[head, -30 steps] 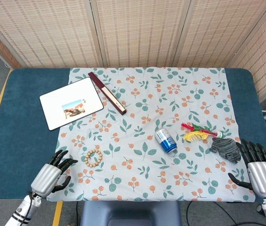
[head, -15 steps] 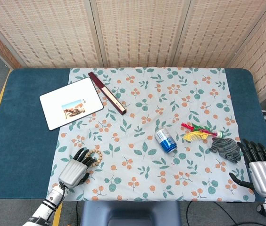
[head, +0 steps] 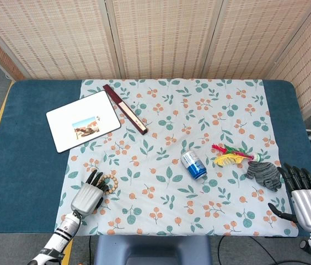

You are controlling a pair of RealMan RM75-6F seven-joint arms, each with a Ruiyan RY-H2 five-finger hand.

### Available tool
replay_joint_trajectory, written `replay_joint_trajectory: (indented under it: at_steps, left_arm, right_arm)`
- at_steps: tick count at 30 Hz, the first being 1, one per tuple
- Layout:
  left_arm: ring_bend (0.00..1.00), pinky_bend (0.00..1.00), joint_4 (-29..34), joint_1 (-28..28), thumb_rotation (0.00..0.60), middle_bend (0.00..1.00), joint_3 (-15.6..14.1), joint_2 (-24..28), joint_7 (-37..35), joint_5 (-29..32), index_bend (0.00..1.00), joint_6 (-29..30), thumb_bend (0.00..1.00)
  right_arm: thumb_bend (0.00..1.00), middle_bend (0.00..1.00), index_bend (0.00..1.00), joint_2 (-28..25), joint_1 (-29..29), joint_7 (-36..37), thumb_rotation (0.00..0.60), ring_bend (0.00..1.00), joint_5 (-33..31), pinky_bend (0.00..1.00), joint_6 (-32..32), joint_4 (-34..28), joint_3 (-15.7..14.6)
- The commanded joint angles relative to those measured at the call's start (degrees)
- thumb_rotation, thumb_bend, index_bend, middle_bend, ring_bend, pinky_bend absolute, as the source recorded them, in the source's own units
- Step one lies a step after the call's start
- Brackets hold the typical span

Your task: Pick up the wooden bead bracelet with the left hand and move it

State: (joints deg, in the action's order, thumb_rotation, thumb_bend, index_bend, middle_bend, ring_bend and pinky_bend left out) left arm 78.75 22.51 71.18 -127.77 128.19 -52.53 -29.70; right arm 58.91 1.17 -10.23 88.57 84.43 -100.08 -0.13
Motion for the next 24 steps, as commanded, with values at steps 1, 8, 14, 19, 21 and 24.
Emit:
replay_joint_trajectory:
  at_steps: [1,8,14,19,21,24]
  left_arm:
    - [0.12,0.00,-1.1,-0.6,0.600,0.45,0.9,-0.8,1.6,0.2,0.42,-0.8,0.48]
    - [0.28,0.00,-3.2,-3.2,0.600,0.68,3.5,-2.2,8.0,0.1,0.60,-0.7,0.49]
    - [0.30,0.00,-4.1,-5.1,0.600,0.71,3.6,-2.2,12.1,0.8,0.63,1.8,0.49]
    - [0.30,0.00,-2.7,-5.7,0.600,0.71,2.5,-1.8,11.6,-2.4,0.62,5.0,0.49]
    - [0.31,0.00,-1.8,-6.1,0.600,0.72,2.0,-1.3,10.7,-3.9,0.64,6.8,0.49]
    - [0.35,0.00,-0.7,-7.1,0.600,0.76,1.8,-0.7,9.6,-5.8,0.68,8.7,0.49]
  right_arm:
    - [0.15,0.00,0.00,0.0,0.0,0.0,0.423,0.00,0.0,0.00,0.0,0.0,0.0]
    - [0.15,0.00,0.00,-0.2,0.0,0.4,0.423,0.00,-0.1,0.00,0.1,-0.1,0.1]
    - [0.15,0.00,0.00,-0.4,-0.2,0.8,0.422,0.00,0.2,0.00,0.5,-0.2,0.0]
    - [0.15,0.00,0.00,-0.6,-0.3,1.1,0.422,0.00,0.5,0.00,0.8,-0.3,-0.1]
    - [0.15,0.00,0.00,-0.6,-0.4,1.2,0.422,0.00,0.6,0.00,0.9,-0.3,-0.1]
    - [0.15,0.00,0.00,-0.6,-0.4,1.3,0.424,0.00,0.6,0.00,1.0,-0.3,0.0]
